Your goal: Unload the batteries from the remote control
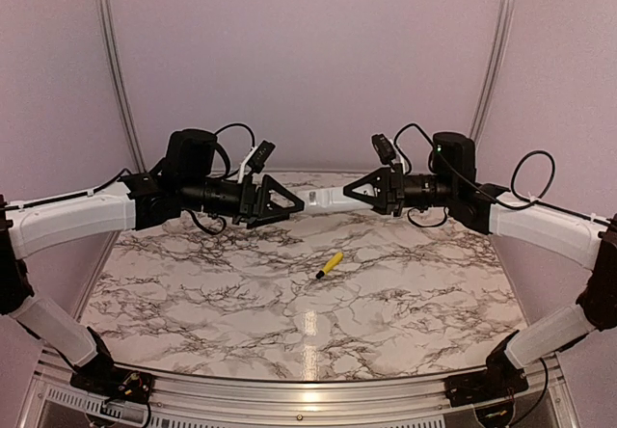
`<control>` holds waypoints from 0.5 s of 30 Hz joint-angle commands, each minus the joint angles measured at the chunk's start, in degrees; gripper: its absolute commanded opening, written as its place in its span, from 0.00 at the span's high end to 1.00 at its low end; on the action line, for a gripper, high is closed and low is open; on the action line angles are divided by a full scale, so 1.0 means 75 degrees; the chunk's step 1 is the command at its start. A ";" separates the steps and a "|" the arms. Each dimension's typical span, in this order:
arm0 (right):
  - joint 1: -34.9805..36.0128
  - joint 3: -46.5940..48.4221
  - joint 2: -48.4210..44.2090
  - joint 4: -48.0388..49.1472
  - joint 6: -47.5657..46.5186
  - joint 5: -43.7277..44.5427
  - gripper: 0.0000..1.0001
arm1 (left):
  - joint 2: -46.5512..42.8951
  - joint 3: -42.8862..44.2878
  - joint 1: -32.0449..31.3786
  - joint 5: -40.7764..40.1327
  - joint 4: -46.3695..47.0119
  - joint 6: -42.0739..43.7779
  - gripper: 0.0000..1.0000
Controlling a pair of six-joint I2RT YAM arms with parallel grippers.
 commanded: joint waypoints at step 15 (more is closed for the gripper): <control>0.0079 -0.0151 0.0013 0.2409 0.1670 -0.0842 1.00 | 0.0682 0.0071 0.0264 0.1524 0.2669 -0.2340 0.23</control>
